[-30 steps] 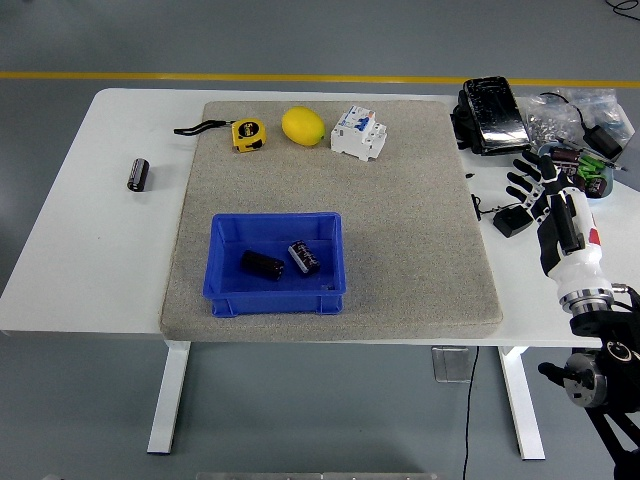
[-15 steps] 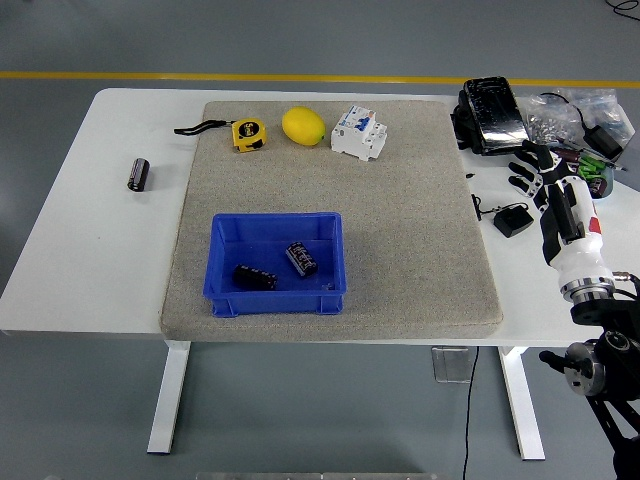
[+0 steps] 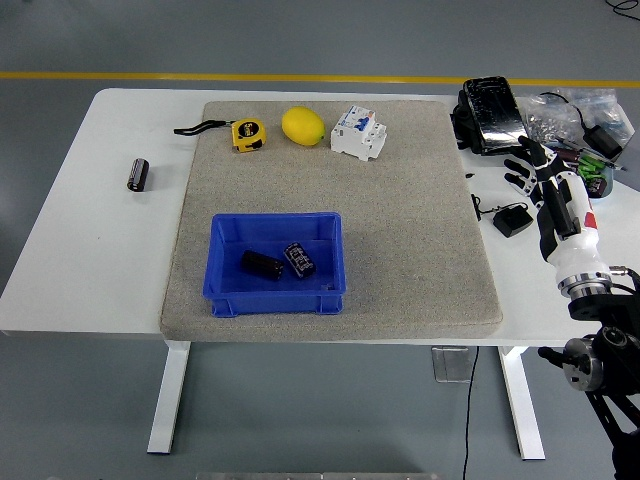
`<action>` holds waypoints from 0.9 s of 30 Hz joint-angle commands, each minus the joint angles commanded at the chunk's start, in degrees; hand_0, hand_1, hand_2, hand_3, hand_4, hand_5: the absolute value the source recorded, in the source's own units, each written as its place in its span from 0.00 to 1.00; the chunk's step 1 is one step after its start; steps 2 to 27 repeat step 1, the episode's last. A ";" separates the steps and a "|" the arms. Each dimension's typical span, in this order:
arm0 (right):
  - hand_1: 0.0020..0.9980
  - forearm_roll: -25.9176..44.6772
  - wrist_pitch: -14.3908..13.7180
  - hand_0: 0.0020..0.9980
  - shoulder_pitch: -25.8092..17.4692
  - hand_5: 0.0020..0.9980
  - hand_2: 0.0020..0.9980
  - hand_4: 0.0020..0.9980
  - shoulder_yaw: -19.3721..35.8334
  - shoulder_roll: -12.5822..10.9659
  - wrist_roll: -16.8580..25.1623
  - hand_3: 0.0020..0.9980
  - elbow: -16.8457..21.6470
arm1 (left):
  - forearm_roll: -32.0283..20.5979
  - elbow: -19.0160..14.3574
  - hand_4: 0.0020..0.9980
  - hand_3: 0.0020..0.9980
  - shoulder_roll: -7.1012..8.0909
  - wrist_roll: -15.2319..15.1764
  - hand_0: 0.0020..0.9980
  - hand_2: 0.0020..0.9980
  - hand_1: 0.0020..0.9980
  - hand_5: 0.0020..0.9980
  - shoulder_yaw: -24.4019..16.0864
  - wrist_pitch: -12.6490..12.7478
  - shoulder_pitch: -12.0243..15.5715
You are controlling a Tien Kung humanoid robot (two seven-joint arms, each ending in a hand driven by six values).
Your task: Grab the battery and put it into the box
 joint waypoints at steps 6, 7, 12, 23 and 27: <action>0.76 0.07 -0.07 0.80 0.05 0.84 0.78 1.00 -0.09 0.07 0.00 0.80 -0.05 | -0.52 0.05 0.61 0.60 -0.04 -0.12 0.71 0.74 0.68 0.48 0.20 0.09 0.05; 0.76 0.07 -0.07 0.80 0.05 0.84 0.78 1.00 -0.09 0.07 0.00 0.80 -0.05 | -0.52 0.05 0.61 0.60 -0.04 -0.12 0.71 0.74 0.68 0.48 0.20 0.09 0.05; 0.76 0.07 -0.07 0.80 0.05 0.84 0.78 1.00 -0.09 0.07 0.00 0.80 -0.05 | -0.52 0.05 0.61 0.60 -0.04 -0.12 0.71 0.74 0.68 0.48 0.20 0.09 0.05; 0.76 0.07 -0.07 0.80 0.05 0.84 0.78 1.00 -0.09 0.07 0.00 0.80 -0.05 | -0.52 0.05 0.61 0.60 -0.04 -0.12 0.71 0.74 0.68 0.48 0.20 0.09 0.05; 0.76 0.07 -0.07 0.80 0.05 0.84 0.78 1.00 -0.09 0.07 0.00 0.80 -0.05 | -0.52 0.05 0.61 0.60 -0.04 -0.12 0.71 0.74 0.68 0.48 0.20 0.09 0.05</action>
